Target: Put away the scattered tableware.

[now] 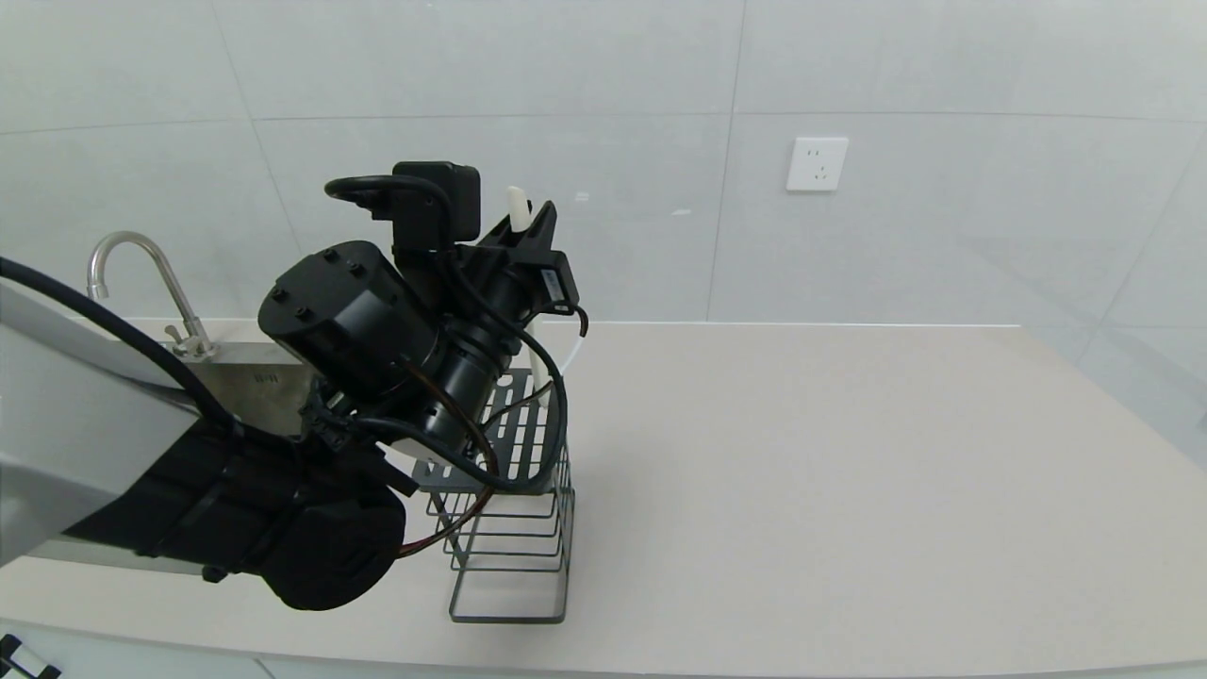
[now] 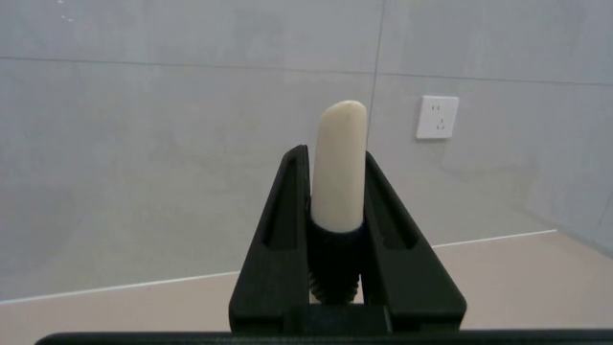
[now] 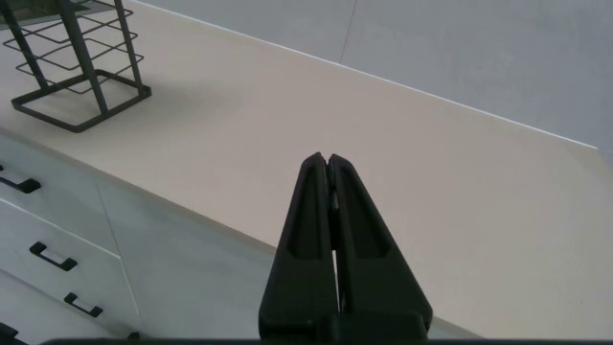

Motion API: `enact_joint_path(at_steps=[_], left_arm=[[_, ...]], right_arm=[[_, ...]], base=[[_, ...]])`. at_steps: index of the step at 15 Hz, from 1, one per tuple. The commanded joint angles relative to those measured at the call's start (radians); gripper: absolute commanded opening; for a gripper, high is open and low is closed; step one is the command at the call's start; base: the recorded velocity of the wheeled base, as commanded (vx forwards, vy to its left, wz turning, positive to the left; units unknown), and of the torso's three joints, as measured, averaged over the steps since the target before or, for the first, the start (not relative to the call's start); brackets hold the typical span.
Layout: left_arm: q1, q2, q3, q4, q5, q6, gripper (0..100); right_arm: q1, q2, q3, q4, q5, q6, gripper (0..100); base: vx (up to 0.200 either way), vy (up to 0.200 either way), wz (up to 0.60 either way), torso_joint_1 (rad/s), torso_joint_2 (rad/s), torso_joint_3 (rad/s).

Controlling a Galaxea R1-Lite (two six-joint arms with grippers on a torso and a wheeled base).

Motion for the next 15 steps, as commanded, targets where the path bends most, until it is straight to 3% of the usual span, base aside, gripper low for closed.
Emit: enact_joint_path(at_steps=[1, 3, 4, 11, 12, 15], left_arm=[[-0.003, 0.016, 0.004, 0.001, 0.0, 0.001, 0], [-0.003, 0.016, 0.023, -0.016, 0.0, 0.004, 0], [-0.001, 0.016, 0.06, -0.041, 0.0, 0.021, 0], [-0.003, 0.025, 0.103, -0.062, 0.0, 0.018, 0], [-0.006, 0.03, 0.103, -0.062, 0.003, 0.018, 100], [-0.001, 0.03, 0.103, -0.062, -0.003, 0.021, 100]], right_arm=[[0.0, 0.002, 0.0, -0.001, 0.0, 0.001, 0], [0.0, 0.002, 0.0, -0.002, 0.0, 0.001, 0], [0.0, 0.002, 0.0, -0.002, 0.0, 0.001, 0], [0.0, 0.002, 0.0, -0.002, 0.0, 0.001, 0], [0.0, 0.002, 0.0, -0.002, 0.0, 0.001, 0], [0.0, 0.002, 0.0, -0.002, 0.0, 0.001, 0]], base=[[0.0, 0.0, 0.0, 0.0, 0.0, 0.0], [0.0, 0.0, 0.0, 0.0, 0.0, 0.0], [0.0, 0.0, 0.0, 0.0, 0.0, 0.0], [0.0, 0.0, 0.0, 0.0, 0.0, 0.0], [0.0, 0.0, 0.0, 0.0, 0.0, 0.0], [0.0, 0.0, 0.0, 0.0, 0.0, 0.0]])
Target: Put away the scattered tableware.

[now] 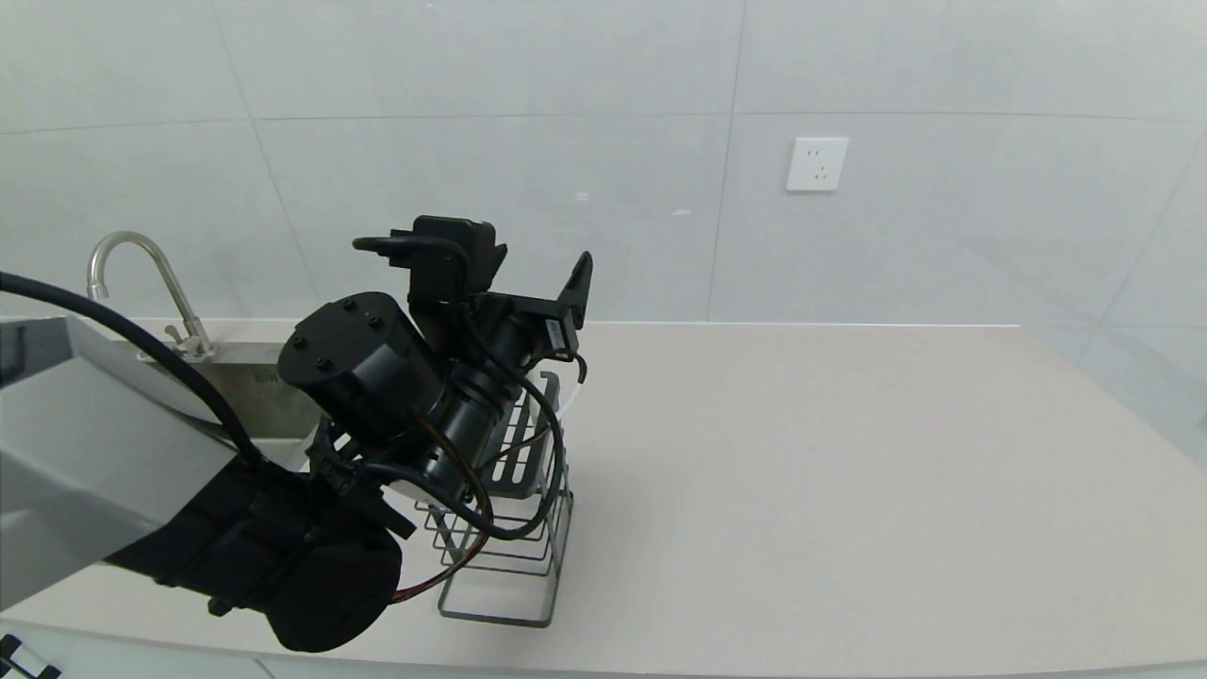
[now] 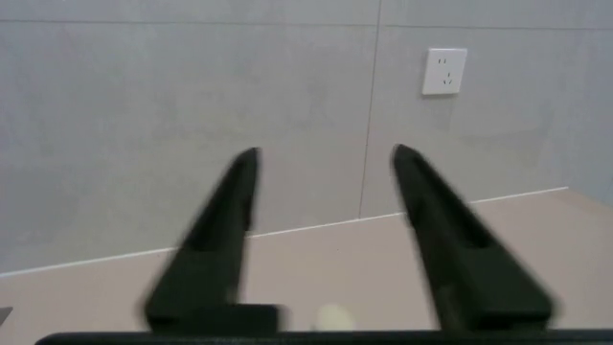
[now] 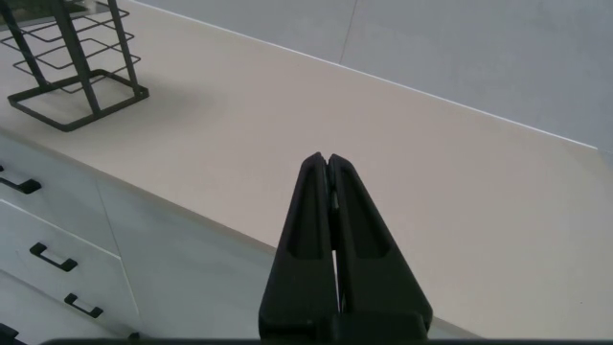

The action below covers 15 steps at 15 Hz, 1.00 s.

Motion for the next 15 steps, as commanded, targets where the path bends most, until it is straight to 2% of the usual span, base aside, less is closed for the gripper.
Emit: enact_joint_path(at_steps=[1, 3, 4, 6, 7, 8, 10, 11, 12, 13, 14, 15], left_arm=[[0.006, -0.001, -0.003, -0.003, -0.002, 0.001, 100], [0.042, -0.036, -0.019, 0.002, -0.044, 0.001, 100], [0.083, -0.073, -0.014, 0.011, -0.182, 0.0, 100], [0.135, -0.15, 0.01, 0.062, -0.35, -0.002, 100], [0.144, -0.184, 0.033, 0.09, -0.406, -0.008, 100], [0.166, -0.24, 0.093, 0.103, -0.525, -0.022, 100], [0.197, -0.326, 0.21, 0.097, -0.695, -0.048, 100], [0.227, -0.389, 0.274, 0.097, -0.763, -0.069, 100], [0.241, -0.443, 0.309, 0.094, -0.807, -0.112, 100], [0.252, -0.492, 0.328, 0.093, -0.826, -0.16, 100], [0.272, -0.561, 0.342, 0.082, -0.827, -0.224, 100], [0.289, -0.596, 0.346, 0.065, -0.827, -0.246, 100]], right_arm=[[0.0, 0.002, 0.0, 0.0, 0.001, 0.0, 0], [0.0, 0.002, 0.0, 0.0, 0.001, -0.001, 0], [0.0, 0.002, 0.0, 0.0, 0.001, -0.001, 0], [0.0, 0.002, 0.0, 0.001, 0.001, -0.001, 0], [0.0, 0.002, 0.0, 0.001, -0.001, -0.001, 0], [0.0, 0.002, 0.0, 0.001, -0.006, -0.001, 0], [0.0, 0.002, 0.0, 0.003, -0.006, 0.0, 0], [0.0, 0.002, 0.0, 0.003, -0.006, -0.001, 0], [0.0, 0.002, 0.0, 0.001, -0.006, 0.0, 0], [0.0, 0.002, 0.0, 0.003, -0.006, -0.001, 0], [0.0, 0.002, 0.0, 0.003, -0.006, -0.001, 0], [0.0, 0.002, 0.0, 0.003, -0.006, -0.001, 0]], base=[[0.0, 0.0, 0.0, 0.0, 0.0, 0.0], [0.0, 0.0, 0.0, 0.0, 0.0, 0.0], [0.0, 0.0, 0.0, 0.0, 0.0, 0.0], [0.0, 0.0, 0.0, 0.0, 0.0, 0.0], [0.0, 0.0, 0.0, 0.0, 0.0, 0.0], [0.0, 0.0, 0.0, 0.0, 0.0, 0.0], [0.0, 0.0, 0.0, 0.0, 0.0, 0.0], [0.0, 0.0, 0.0, 0.0, 0.0, 0.0], [0.0, 0.0, 0.0, 0.0, 0.0, 0.0], [0.0, 0.0, 0.0, 0.0, 0.0, 0.0], [0.0, 0.0, 0.0, 0.0, 0.0, 0.0], [0.0, 0.0, 0.0, 0.0, 0.0, 0.0]])
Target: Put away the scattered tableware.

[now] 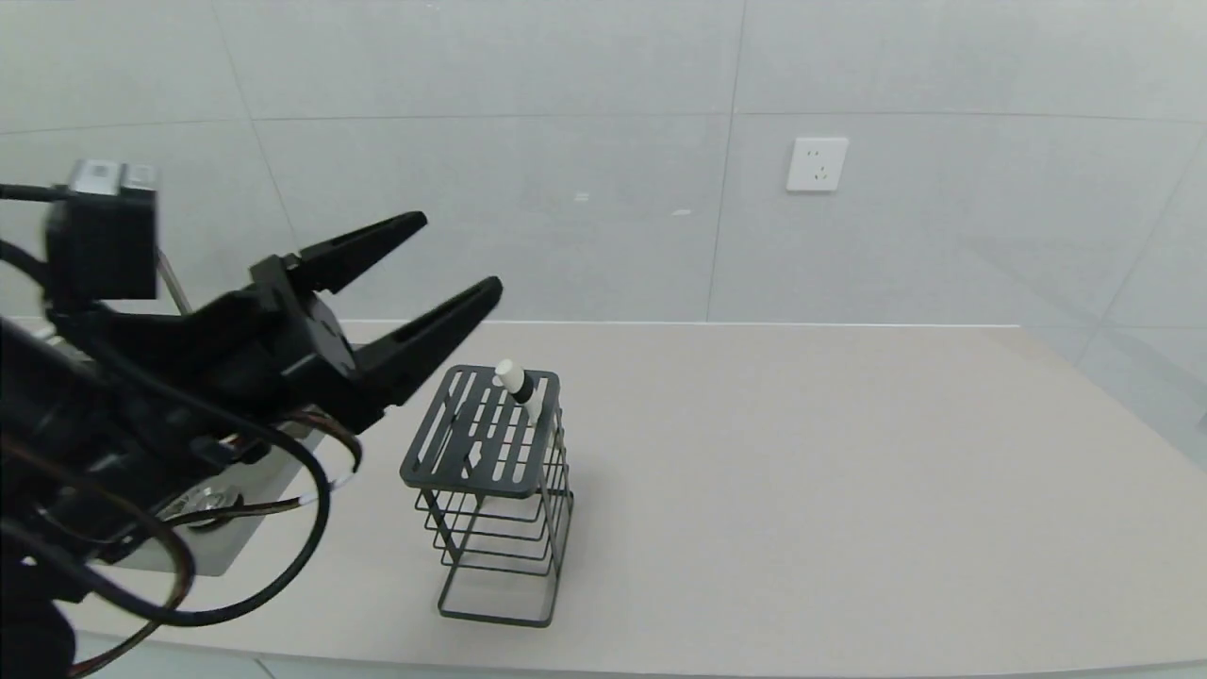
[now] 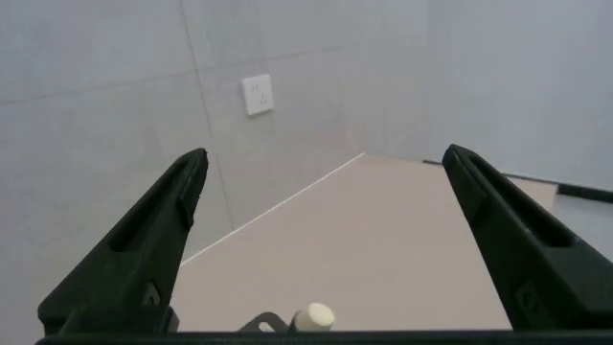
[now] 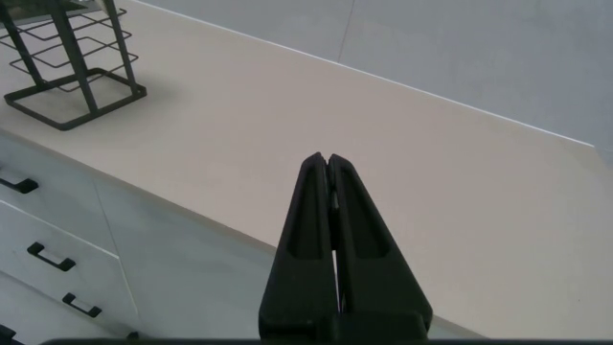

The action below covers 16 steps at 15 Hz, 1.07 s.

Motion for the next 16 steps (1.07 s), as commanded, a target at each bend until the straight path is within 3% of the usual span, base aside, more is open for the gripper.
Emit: enact_joint_path(at_steps=[1, 2, 4, 5, 6, 7, 10, 11, 12, 13, 15, 16], left_arm=[[0.064, -0.184, 0.057, -0.049, -0.012, -0.047, 100], [0.136, -0.281, 0.152, -0.107, -0.004, -0.046, 100], [0.257, -0.408, 0.304, -0.117, 0.031, -0.012, 100], [0.339, -0.47, 0.365, -0.113, 0.043, -0.015, 100], [0.339, -0.47, 0.365, -0.113, 0.043, -0.015, 100], [0.418, -0.548, 0.447, -0.112, 0.042, -0.023, 100], [0.429, -0.798, 0.448, -0.015, 0.039, -0.009, 100], [0.431, -0.979, 0.448, 0.132, 0.04, -0.004, 100], [0.431, -1.028, 0.448, 0.173, 0.04, -0.007, 100], [0.431, -1.267, 0.441, 0.451, 0.046, -0.007, 100], [0.454, -1.481, 0.398, 0.881, 0.051, 0.005, 100], [0.454, -1.479, 0.413, 0.899, 0.069, 0.026, 100]], right_arm=[[0.0, 0.002, 0.0, 0.0, 0.001, 0.001, 0], [-0.001, 0.002, 0.0, 0.0, 0.001, 0.001, 0], [-0.001, 0.002, 0.0, 0.0, 0.001, 0.001, 0], [-0.001, 0.002, 0.0, 0.0, 0.001, -0.001, 0], [-0.001, 0.002, 0.0, 0.0, 0.001, -0.001, 0], [-0.001, 0.002, 0.0, 0.0, 0.001, -0.001, 0], [0.0, 0.002, 0.0, -0.003, 0.001, -0.001, 0], [0.0, 0.002, 0.0, -0.003, 0.001, -0.002, 0], [0.0, 0.002, 0.0, -0.003, 0.001, -0.002, 0], [0.0, 0.002, 0.0, -0.003, 0.001, -0.002, 0], [0.0, 0.002, 0.0, -0.003, 0.001, -0.002, 0], [0.0, 0.002, 0.0, -0.003, 0.001, -0.002, 0]], base=[[0.0, 0.0, 0.0, 0.0, 0.0, 0.0], [0.0, 0.0, 0.0, 0.0, 0.0, 0.0], [0.0, 0.0, 0.0, 0.0, 0.0, 0.0], [0.0, 0.0, 0.0, 0.0, 0.0, 0.0], [0.0, 0.0, 0.0, 0.0, 0.0, 0.0], [0.0, 0.0, 0.0, 0.0, 0.0, 0.0], [0.0, 0.0, 0.0, 0.0, 0.0, 0.0], [0.0, 0.0, 0.0, 0.0, 0.0, 0.0], [0.0, 0.0, 0.0, 0.0, 0.0, 0.0], [0.0, 0.0, 0.0, 0.0, 0.0, 0.0], [0.0, 0.0, 0.0, 0.0, 0.0, 0.0], [0.0, 0.0, 0.0, 0.0, 0.0, 0.0]])
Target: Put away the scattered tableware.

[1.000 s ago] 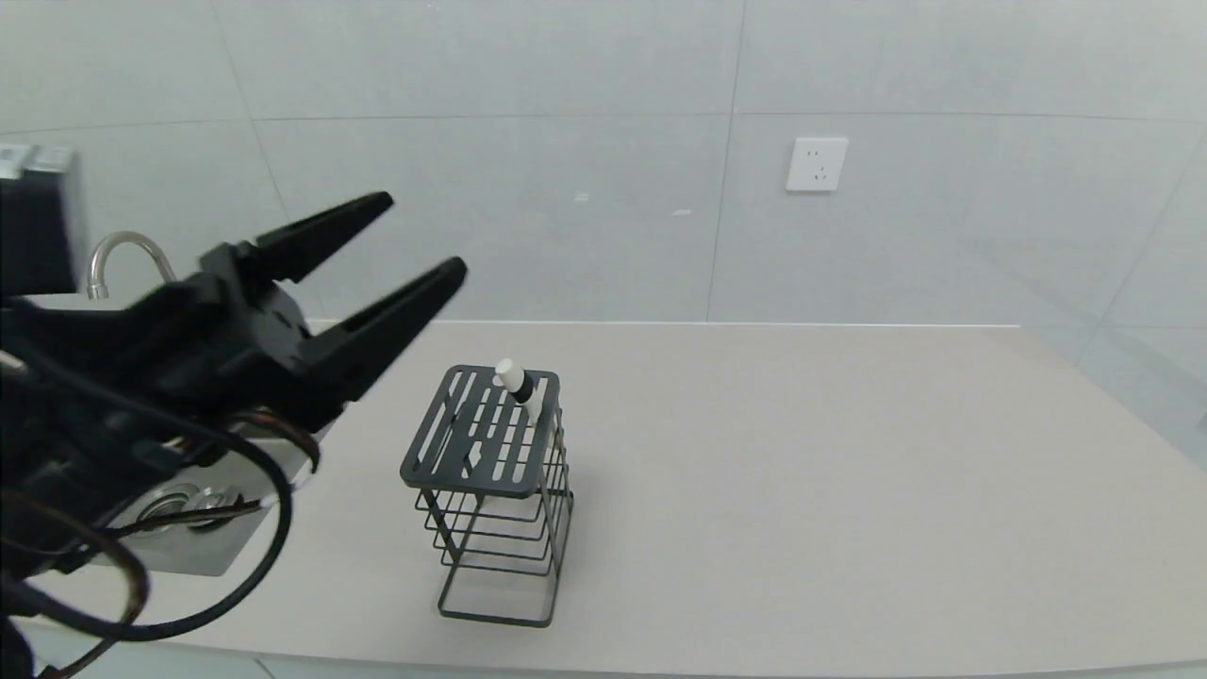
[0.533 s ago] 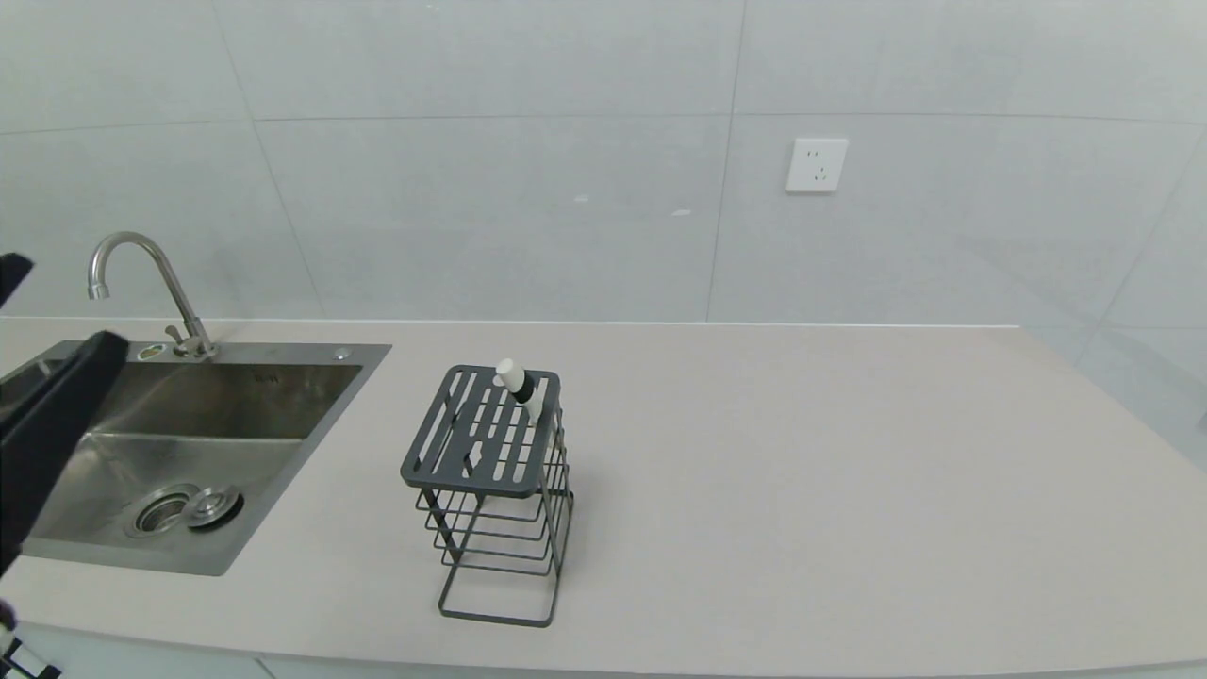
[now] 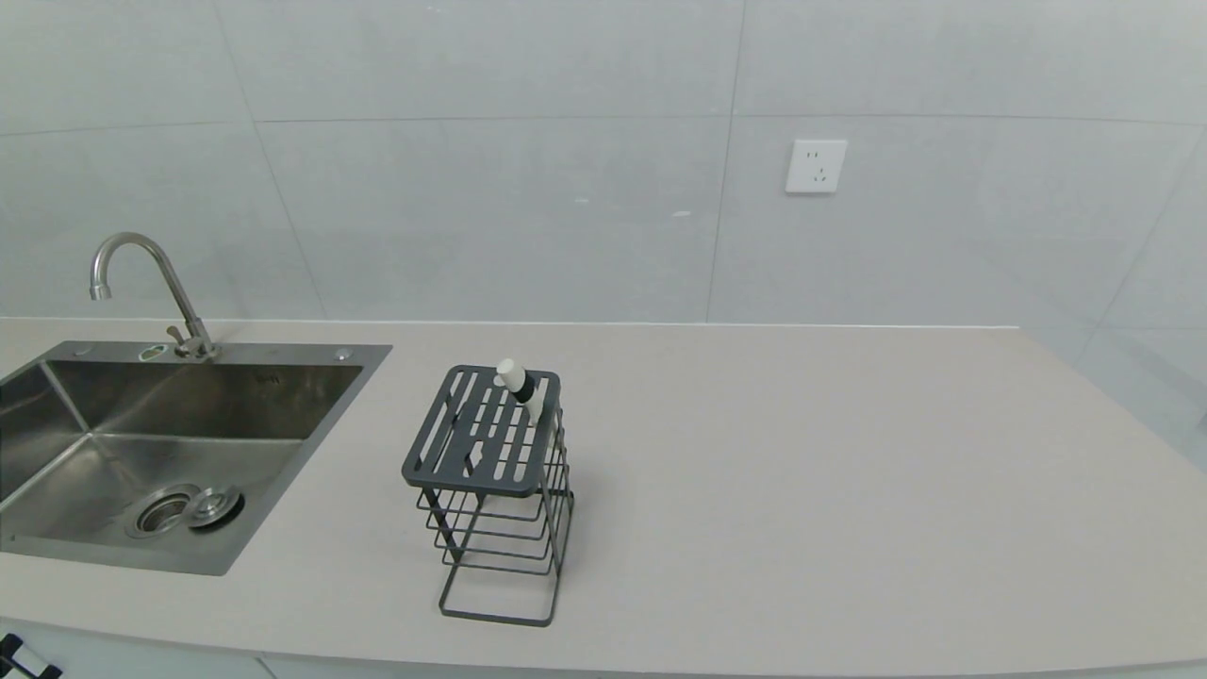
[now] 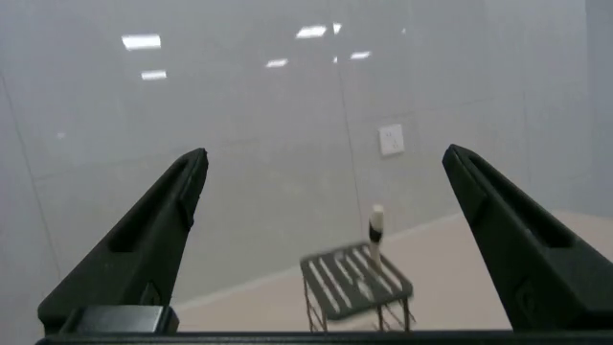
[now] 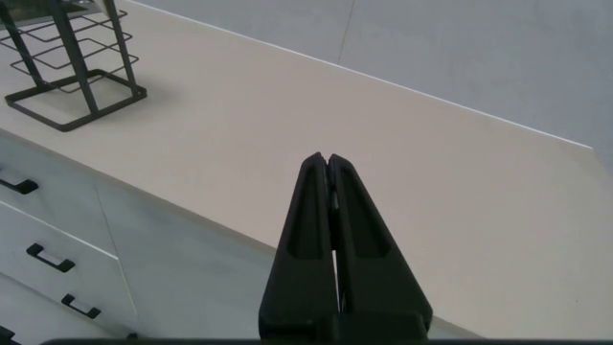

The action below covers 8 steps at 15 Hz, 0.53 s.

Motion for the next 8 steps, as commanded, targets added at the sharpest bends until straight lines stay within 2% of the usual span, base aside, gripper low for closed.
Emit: enact_joint_path(at_steps=[1, 2, 3, 4, 5, 6, 7, 8], left_arm=[[0.018, -0.304, 0.016, 0.272, 0.048, 0.036, 100], [0.018, -0.304, 0.016, 0.41, 0.124, 0.062, 100], [0.018, -0.304, 0.016, 0.477, 0.167, 0.071, 100], [0.018, -0.304, 0.016, 0.625, 0.27, 0.074, 100], [0.018, -0.304, 0.013, 0.749, 0.332, 0.079, 100], [0.018, -0.304, 0.015, 0.737, 0.344, 0.083, 100], [0.02, -0.304, 0.015, 0.737, 0.358, 0.105, 100], [0.018, -0.304, 0.015, 0.737, 0.388, 0.097, 100]], right_arm=[[0.0, 0.002, 0.0, -0.001, 0.0, 0.0, 0], [0.0, 0.0, 0.0, -0.001, 0.0, 0.0, 0], [0.0, 0.0, 0.0, -0.001, 0.0, 0.0, 0], [-0.001, 0.002, 0.0, -0.001, -0.001, 0.001, 0], [0.0, 0.002, 0.0, -0.001, -0.001, 0.001, 0], [-0.001, 0.002, 0.0, -0.001, -0.004, 0.001, 0], [-0.001, 0.002, 0.0, -0.001, -0.032, 0.006, 0], [-0.001, 0.002, 0.0, -0.001, -0.069, 0.034, 0]], base=[[0.0, 0.0, 0.0, 0.0, 0.0, 0.0], [0.0, 0.0, 0.0, 0.0, 0.0, 0.0], [0.0, 0.0, 0.0, 0.0, 0.0, 0.0], [0.0, 0.0, 0.0, 0.0, 0.0, 0.0], [0.0, 0.0, 0.0, 0.0, 0.0, 0.0], [0.0, 0.0, 0.0, 0.0, 0.0, 0.0], [0.0, 0.0, 0.0, 0.0, 0.0, 0.0], [0.0, 0.0, 0.0, 0.0, 0.0, 0.0]])
